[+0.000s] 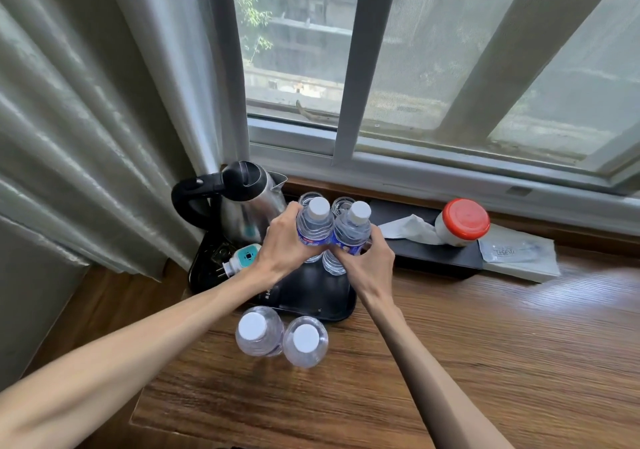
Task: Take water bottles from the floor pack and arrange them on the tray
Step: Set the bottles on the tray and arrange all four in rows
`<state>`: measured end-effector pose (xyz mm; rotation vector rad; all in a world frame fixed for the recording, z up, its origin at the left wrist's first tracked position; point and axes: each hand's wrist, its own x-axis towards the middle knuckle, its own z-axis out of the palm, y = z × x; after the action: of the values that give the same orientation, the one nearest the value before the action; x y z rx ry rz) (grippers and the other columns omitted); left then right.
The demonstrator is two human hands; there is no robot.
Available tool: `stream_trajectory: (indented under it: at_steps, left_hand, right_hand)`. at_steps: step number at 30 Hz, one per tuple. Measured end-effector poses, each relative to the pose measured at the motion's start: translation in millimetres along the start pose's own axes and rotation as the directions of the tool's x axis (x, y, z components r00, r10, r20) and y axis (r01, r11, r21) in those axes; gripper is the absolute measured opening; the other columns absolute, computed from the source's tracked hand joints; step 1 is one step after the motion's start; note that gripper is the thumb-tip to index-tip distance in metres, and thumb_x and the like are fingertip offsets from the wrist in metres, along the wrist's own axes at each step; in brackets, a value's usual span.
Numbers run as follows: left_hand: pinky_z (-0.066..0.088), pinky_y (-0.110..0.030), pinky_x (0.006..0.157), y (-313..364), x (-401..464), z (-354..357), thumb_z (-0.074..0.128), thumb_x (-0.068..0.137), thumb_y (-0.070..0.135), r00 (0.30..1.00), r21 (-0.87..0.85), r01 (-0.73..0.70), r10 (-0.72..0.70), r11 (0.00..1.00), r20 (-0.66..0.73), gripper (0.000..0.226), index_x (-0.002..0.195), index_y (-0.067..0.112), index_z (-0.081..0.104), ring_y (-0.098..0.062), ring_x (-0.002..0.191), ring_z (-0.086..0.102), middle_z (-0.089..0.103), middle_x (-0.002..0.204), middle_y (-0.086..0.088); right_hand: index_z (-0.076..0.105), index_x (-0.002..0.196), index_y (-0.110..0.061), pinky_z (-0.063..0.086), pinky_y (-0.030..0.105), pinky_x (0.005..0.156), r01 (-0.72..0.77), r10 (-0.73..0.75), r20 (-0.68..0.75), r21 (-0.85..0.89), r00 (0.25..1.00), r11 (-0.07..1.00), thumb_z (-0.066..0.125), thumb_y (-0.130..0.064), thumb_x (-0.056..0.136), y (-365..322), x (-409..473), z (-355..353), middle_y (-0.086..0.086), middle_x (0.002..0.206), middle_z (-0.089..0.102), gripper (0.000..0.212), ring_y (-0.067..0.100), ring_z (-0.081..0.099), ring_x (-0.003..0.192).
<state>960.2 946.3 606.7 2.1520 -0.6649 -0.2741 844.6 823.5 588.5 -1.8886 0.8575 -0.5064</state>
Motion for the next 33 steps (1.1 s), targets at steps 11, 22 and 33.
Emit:
stream_trajectory:
  at_steps: [11, 22, 33]
  left_hand:
    - [0.051, -0.035, 0.066, -13, 20, 5, 0.087, 0.057, 0.033, 0.996, -0.023, 0.080, -0.080, 0.997, -0.035, 0.054, 0.093, 0.012, 0.052, -0.023, 0.080, 0.065, 0.067, 0.086, 0.000]
    - [0.054, -0.031, 0.077, -18, 12, 5, 0.088, 0.059, 0.045, 0.999, -0.117, 0.034, -0.035, 0.993, -0.008, 0.066, 0.108, 0.014, 0.056, -0.015, 0.093, 0.066, 0.070, 0.102, 0.001]
    - [0.055, -0.036, 0.094, -21, 4, -6, 0.090, 0.059, 0.033, 1.000, -0.152, 0.022, -0.019, 0.988, 0.022, 0.075, 0.123, 0.022, 0.053, -0.010, 0.105, 0.066, 0.069, 0.116, 0.005]
  right_hand:
    - [0.057, 0.121, -0.024, 0.055, 0.040, 0.091, 0.028, -0.028, 0.004, 0.032, 1.000, 0.999, 0.083, -0.044, 0.067, -1, 14, 18, -0.006, 0.114, 0.068, 0.063, 0.011, 0.066, 0.104]
    - [0.046, 0.137, -0.025, 0.051, 0.042, 0.102, -0.001, -0.002, 0.044, 0.077, 0.999, 0.997, 0.086, -0.036, 0.070, -1, 15, 21, -0.007, 0.129, 0.062, 0.080, 0.010, 0.060, 0.119]
    - [0.032, 0.150, -0.020, 0.040, 0.006, 0.095, -0.058, 0.048, 0.113, 0.086, 0.992, 0.995, 0.087, -0.028, 0.072, -8, -3, 11, -0.016, 0.133, 0.056, 0.097, -0.018, 0.054, 0.110]
